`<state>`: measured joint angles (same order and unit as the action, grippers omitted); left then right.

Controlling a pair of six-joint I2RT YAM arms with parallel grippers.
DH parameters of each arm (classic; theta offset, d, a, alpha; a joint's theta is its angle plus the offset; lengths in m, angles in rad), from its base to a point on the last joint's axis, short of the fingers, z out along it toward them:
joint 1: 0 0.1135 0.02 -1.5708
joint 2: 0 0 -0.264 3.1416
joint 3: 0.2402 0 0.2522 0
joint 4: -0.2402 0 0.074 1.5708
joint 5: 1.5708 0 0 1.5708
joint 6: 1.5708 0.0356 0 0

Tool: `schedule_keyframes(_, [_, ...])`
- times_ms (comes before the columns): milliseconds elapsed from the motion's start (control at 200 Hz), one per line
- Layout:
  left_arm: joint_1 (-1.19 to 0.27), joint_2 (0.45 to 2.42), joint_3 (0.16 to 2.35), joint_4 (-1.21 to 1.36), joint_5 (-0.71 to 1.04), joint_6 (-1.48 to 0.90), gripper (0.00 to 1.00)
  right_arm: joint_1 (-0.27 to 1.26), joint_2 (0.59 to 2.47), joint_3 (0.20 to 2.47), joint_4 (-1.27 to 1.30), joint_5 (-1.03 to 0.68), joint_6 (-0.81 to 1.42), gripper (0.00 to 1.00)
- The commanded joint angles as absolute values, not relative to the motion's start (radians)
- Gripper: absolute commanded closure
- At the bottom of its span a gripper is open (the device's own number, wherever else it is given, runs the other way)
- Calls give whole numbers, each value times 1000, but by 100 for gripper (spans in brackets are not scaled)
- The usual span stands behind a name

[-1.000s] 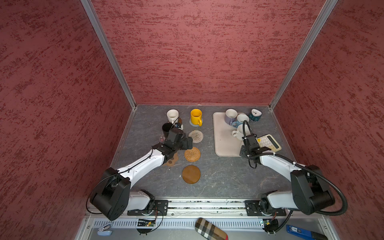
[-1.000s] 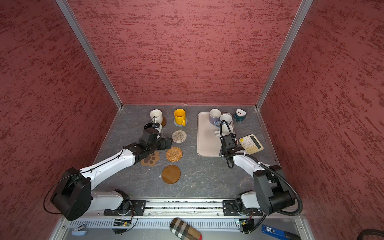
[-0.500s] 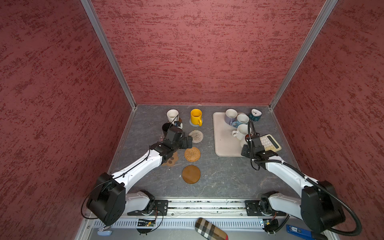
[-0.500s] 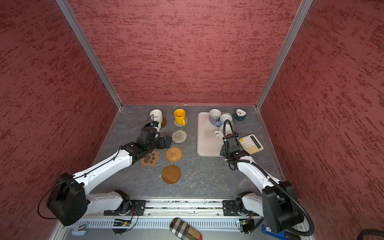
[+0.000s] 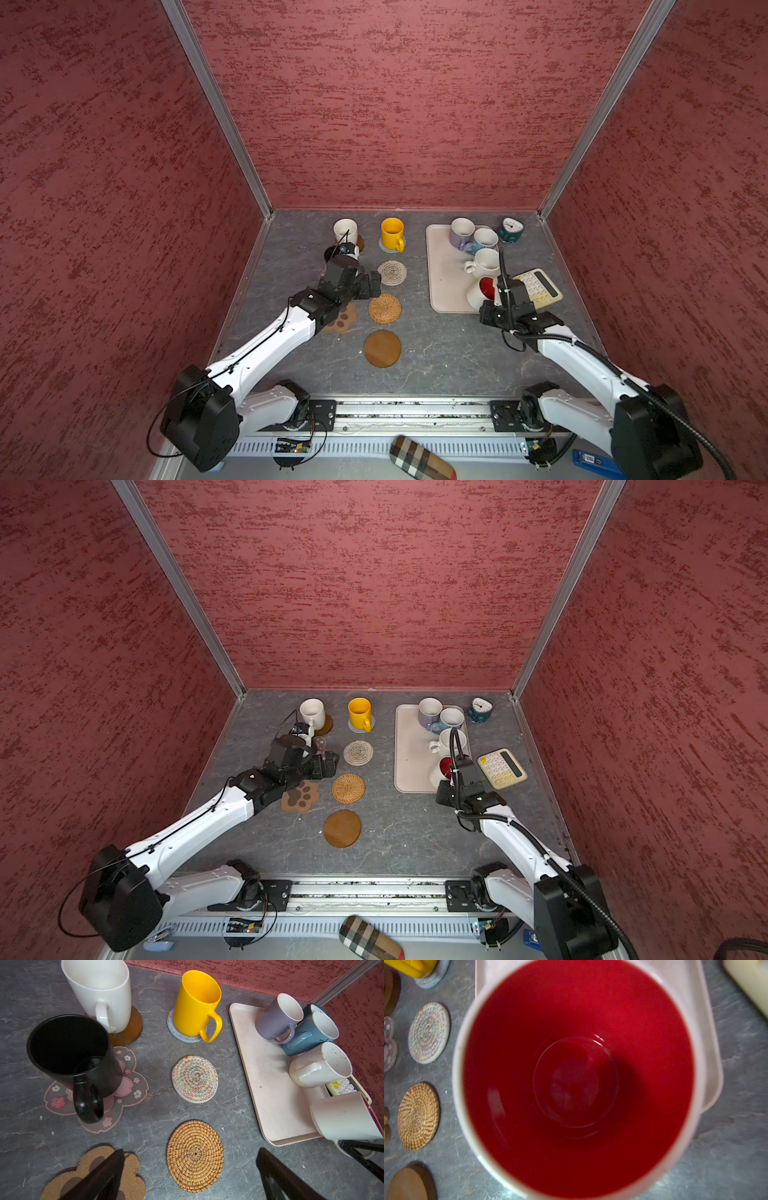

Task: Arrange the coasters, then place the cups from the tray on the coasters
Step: 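Carry the red-lined white mug with the right gripper toward the multicolour woven coaster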

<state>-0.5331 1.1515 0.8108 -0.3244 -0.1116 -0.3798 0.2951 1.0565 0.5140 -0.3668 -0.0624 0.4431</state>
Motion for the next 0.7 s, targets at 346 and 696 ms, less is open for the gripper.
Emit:
schedule_keyframes(346, [-493, 1074, 765, -389, -126, -428, 1, 465, 1072, 572, -189, -218, 327, 100])
schedule_keyframes(696, [-465, 1028, 722, -394, -121, -428, 1, 556, 1233, 713, -146, -173, 241, 100])
